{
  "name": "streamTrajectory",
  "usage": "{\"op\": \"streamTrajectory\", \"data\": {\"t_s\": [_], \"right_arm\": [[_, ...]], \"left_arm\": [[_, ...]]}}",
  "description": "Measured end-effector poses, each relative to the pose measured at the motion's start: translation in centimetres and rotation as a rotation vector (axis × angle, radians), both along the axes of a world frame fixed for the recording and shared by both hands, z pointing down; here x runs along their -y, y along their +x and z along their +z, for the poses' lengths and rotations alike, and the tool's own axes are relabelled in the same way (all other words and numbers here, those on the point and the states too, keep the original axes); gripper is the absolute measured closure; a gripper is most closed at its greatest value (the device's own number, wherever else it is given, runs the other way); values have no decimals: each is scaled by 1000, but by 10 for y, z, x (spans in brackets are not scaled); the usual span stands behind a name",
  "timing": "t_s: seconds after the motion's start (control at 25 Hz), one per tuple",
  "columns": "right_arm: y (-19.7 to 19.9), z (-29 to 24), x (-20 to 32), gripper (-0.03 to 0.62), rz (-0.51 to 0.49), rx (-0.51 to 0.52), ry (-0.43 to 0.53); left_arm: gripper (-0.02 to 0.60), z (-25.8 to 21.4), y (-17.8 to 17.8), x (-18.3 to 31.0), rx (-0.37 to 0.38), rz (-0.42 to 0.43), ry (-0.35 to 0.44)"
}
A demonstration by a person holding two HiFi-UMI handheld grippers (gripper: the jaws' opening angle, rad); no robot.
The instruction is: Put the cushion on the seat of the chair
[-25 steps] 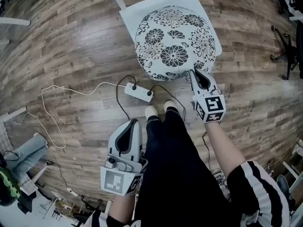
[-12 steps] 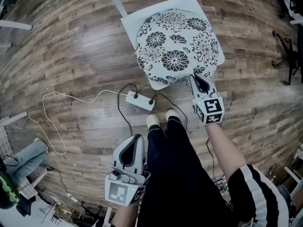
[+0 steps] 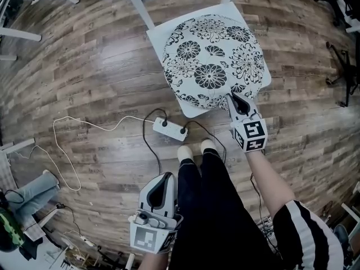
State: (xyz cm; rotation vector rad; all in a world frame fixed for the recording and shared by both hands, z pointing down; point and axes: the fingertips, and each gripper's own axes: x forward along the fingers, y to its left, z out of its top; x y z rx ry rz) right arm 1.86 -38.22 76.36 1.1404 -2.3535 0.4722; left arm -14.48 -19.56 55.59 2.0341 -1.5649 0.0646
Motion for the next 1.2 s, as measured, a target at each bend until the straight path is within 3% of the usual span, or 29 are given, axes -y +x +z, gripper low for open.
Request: {"op": "streamTrajectory", "data": {"t_s": [0.6, 1.2], "right_arm": [[-6, 17, 5, 560, 19, 11, -2], [-16, 36, 10, 560, 38, 18, -77]], "left_arm": [[575, 15, 3, -16, 5, -8, -14], [575, 14, 6, -22, -36, 10, 10]]}}
